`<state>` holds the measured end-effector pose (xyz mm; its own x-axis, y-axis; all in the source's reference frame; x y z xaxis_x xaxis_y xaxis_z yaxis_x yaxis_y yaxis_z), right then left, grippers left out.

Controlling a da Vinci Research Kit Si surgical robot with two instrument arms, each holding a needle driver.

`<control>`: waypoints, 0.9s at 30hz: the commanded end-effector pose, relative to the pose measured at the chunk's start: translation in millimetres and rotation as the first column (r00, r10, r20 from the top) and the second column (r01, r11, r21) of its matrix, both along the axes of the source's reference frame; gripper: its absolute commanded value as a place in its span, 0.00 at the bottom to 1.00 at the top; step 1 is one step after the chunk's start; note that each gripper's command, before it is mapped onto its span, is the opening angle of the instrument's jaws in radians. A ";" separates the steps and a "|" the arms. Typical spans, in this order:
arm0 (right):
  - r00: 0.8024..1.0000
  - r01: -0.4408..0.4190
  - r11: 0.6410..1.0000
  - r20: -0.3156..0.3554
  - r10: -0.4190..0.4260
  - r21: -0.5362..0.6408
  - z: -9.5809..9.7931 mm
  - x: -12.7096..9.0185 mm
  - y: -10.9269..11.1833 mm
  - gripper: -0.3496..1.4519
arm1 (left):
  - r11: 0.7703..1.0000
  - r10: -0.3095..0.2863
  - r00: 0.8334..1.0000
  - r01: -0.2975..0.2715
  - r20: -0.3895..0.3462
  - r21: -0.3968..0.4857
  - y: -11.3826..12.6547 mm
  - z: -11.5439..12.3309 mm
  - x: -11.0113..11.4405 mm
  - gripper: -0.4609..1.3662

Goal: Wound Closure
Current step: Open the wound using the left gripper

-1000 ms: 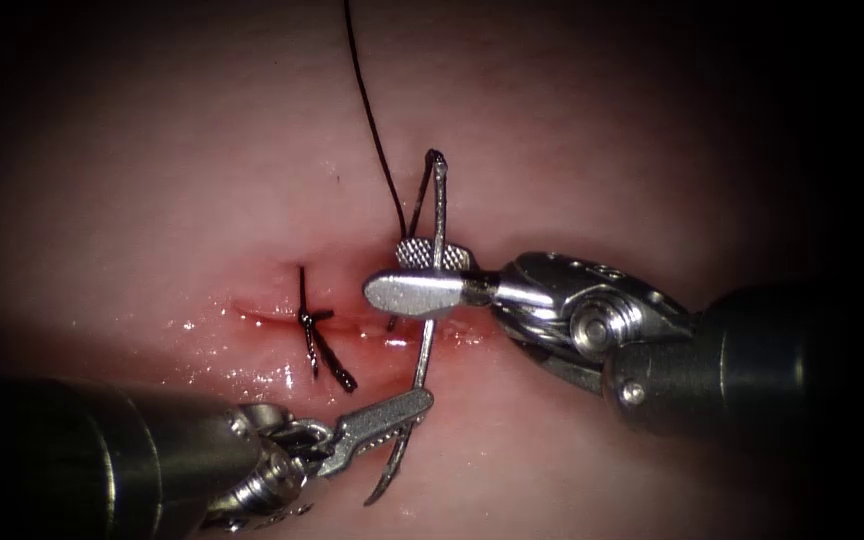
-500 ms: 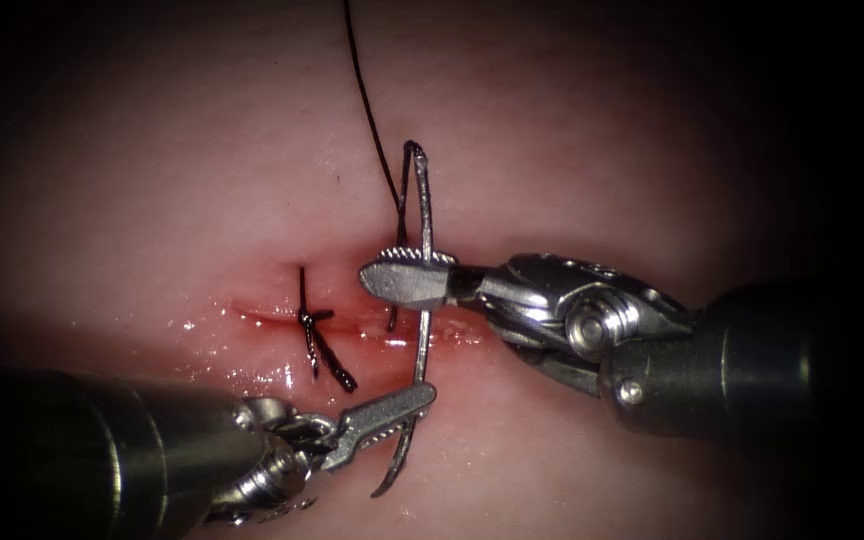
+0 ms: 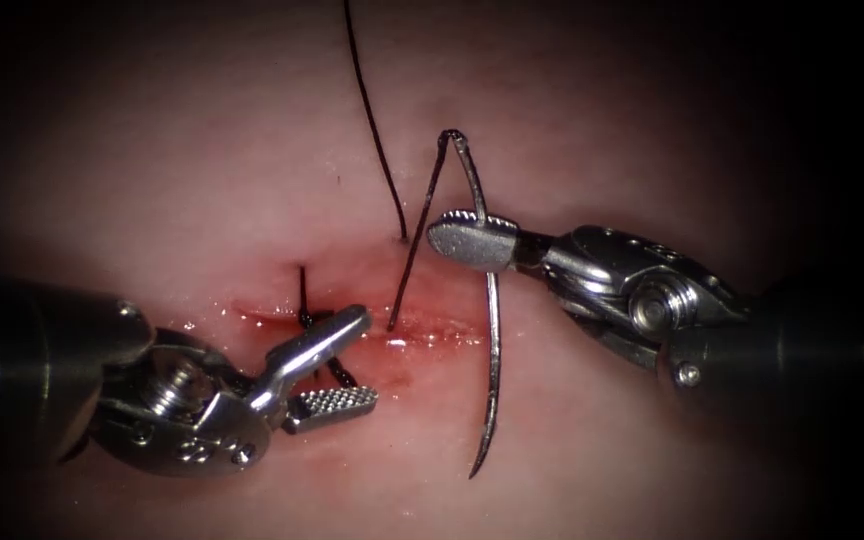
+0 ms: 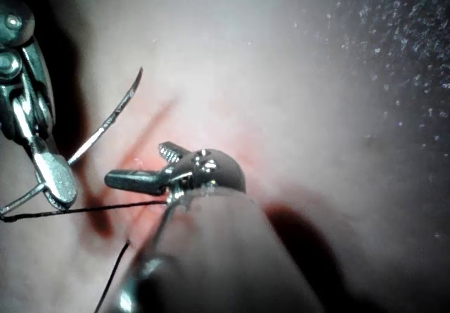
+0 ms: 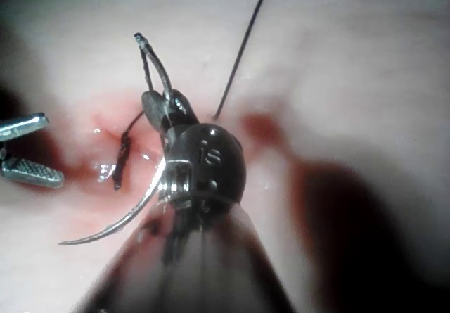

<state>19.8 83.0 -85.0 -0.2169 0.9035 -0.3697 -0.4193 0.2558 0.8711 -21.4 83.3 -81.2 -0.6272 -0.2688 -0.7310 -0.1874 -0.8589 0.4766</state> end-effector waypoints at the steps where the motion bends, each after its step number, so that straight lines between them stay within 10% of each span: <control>1: 0.999 0.017 0.999 -0.034 -0.019 -0.041 0.1 0.0 -0.2 0.00 | 1.000 0.002 1.000 -0.002 0.004 0.029 -0.1 0.3 -0.2 0.56; 11: 0.996 0.017 0.995 -0.082 -0.025 -0.103 0.2 0.3 0.1 0.00 | 0.972 -0.016 0.992 -0.014 0.125 0.234 0.3 1.5 -0.7 0.51; 17: 0.996 0.000 0.991 -0.090 -0.013 -0.137 0.0 0.2 0.3 0.00 | 0.874 0.034 0.985 -0.112 0.170 0.473 0.6 3.1 -0.7 0.53; 27: 0.994 -0.026 0.976 -0.113 0.002 -0.216 -1.3 0.2 0.7 0.00 | 0.772 0.016 0.996 -0.067 0.087 0.632 3.0 5.7 -0.5 0.48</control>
<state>20.0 83.9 -86.4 -0.2838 0.7996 -0.5292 -0.3243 0.4393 0.8377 -21.9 86.6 -75.4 -0.5626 0.2551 -0.7864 -0.1611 -0.9668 -0.1984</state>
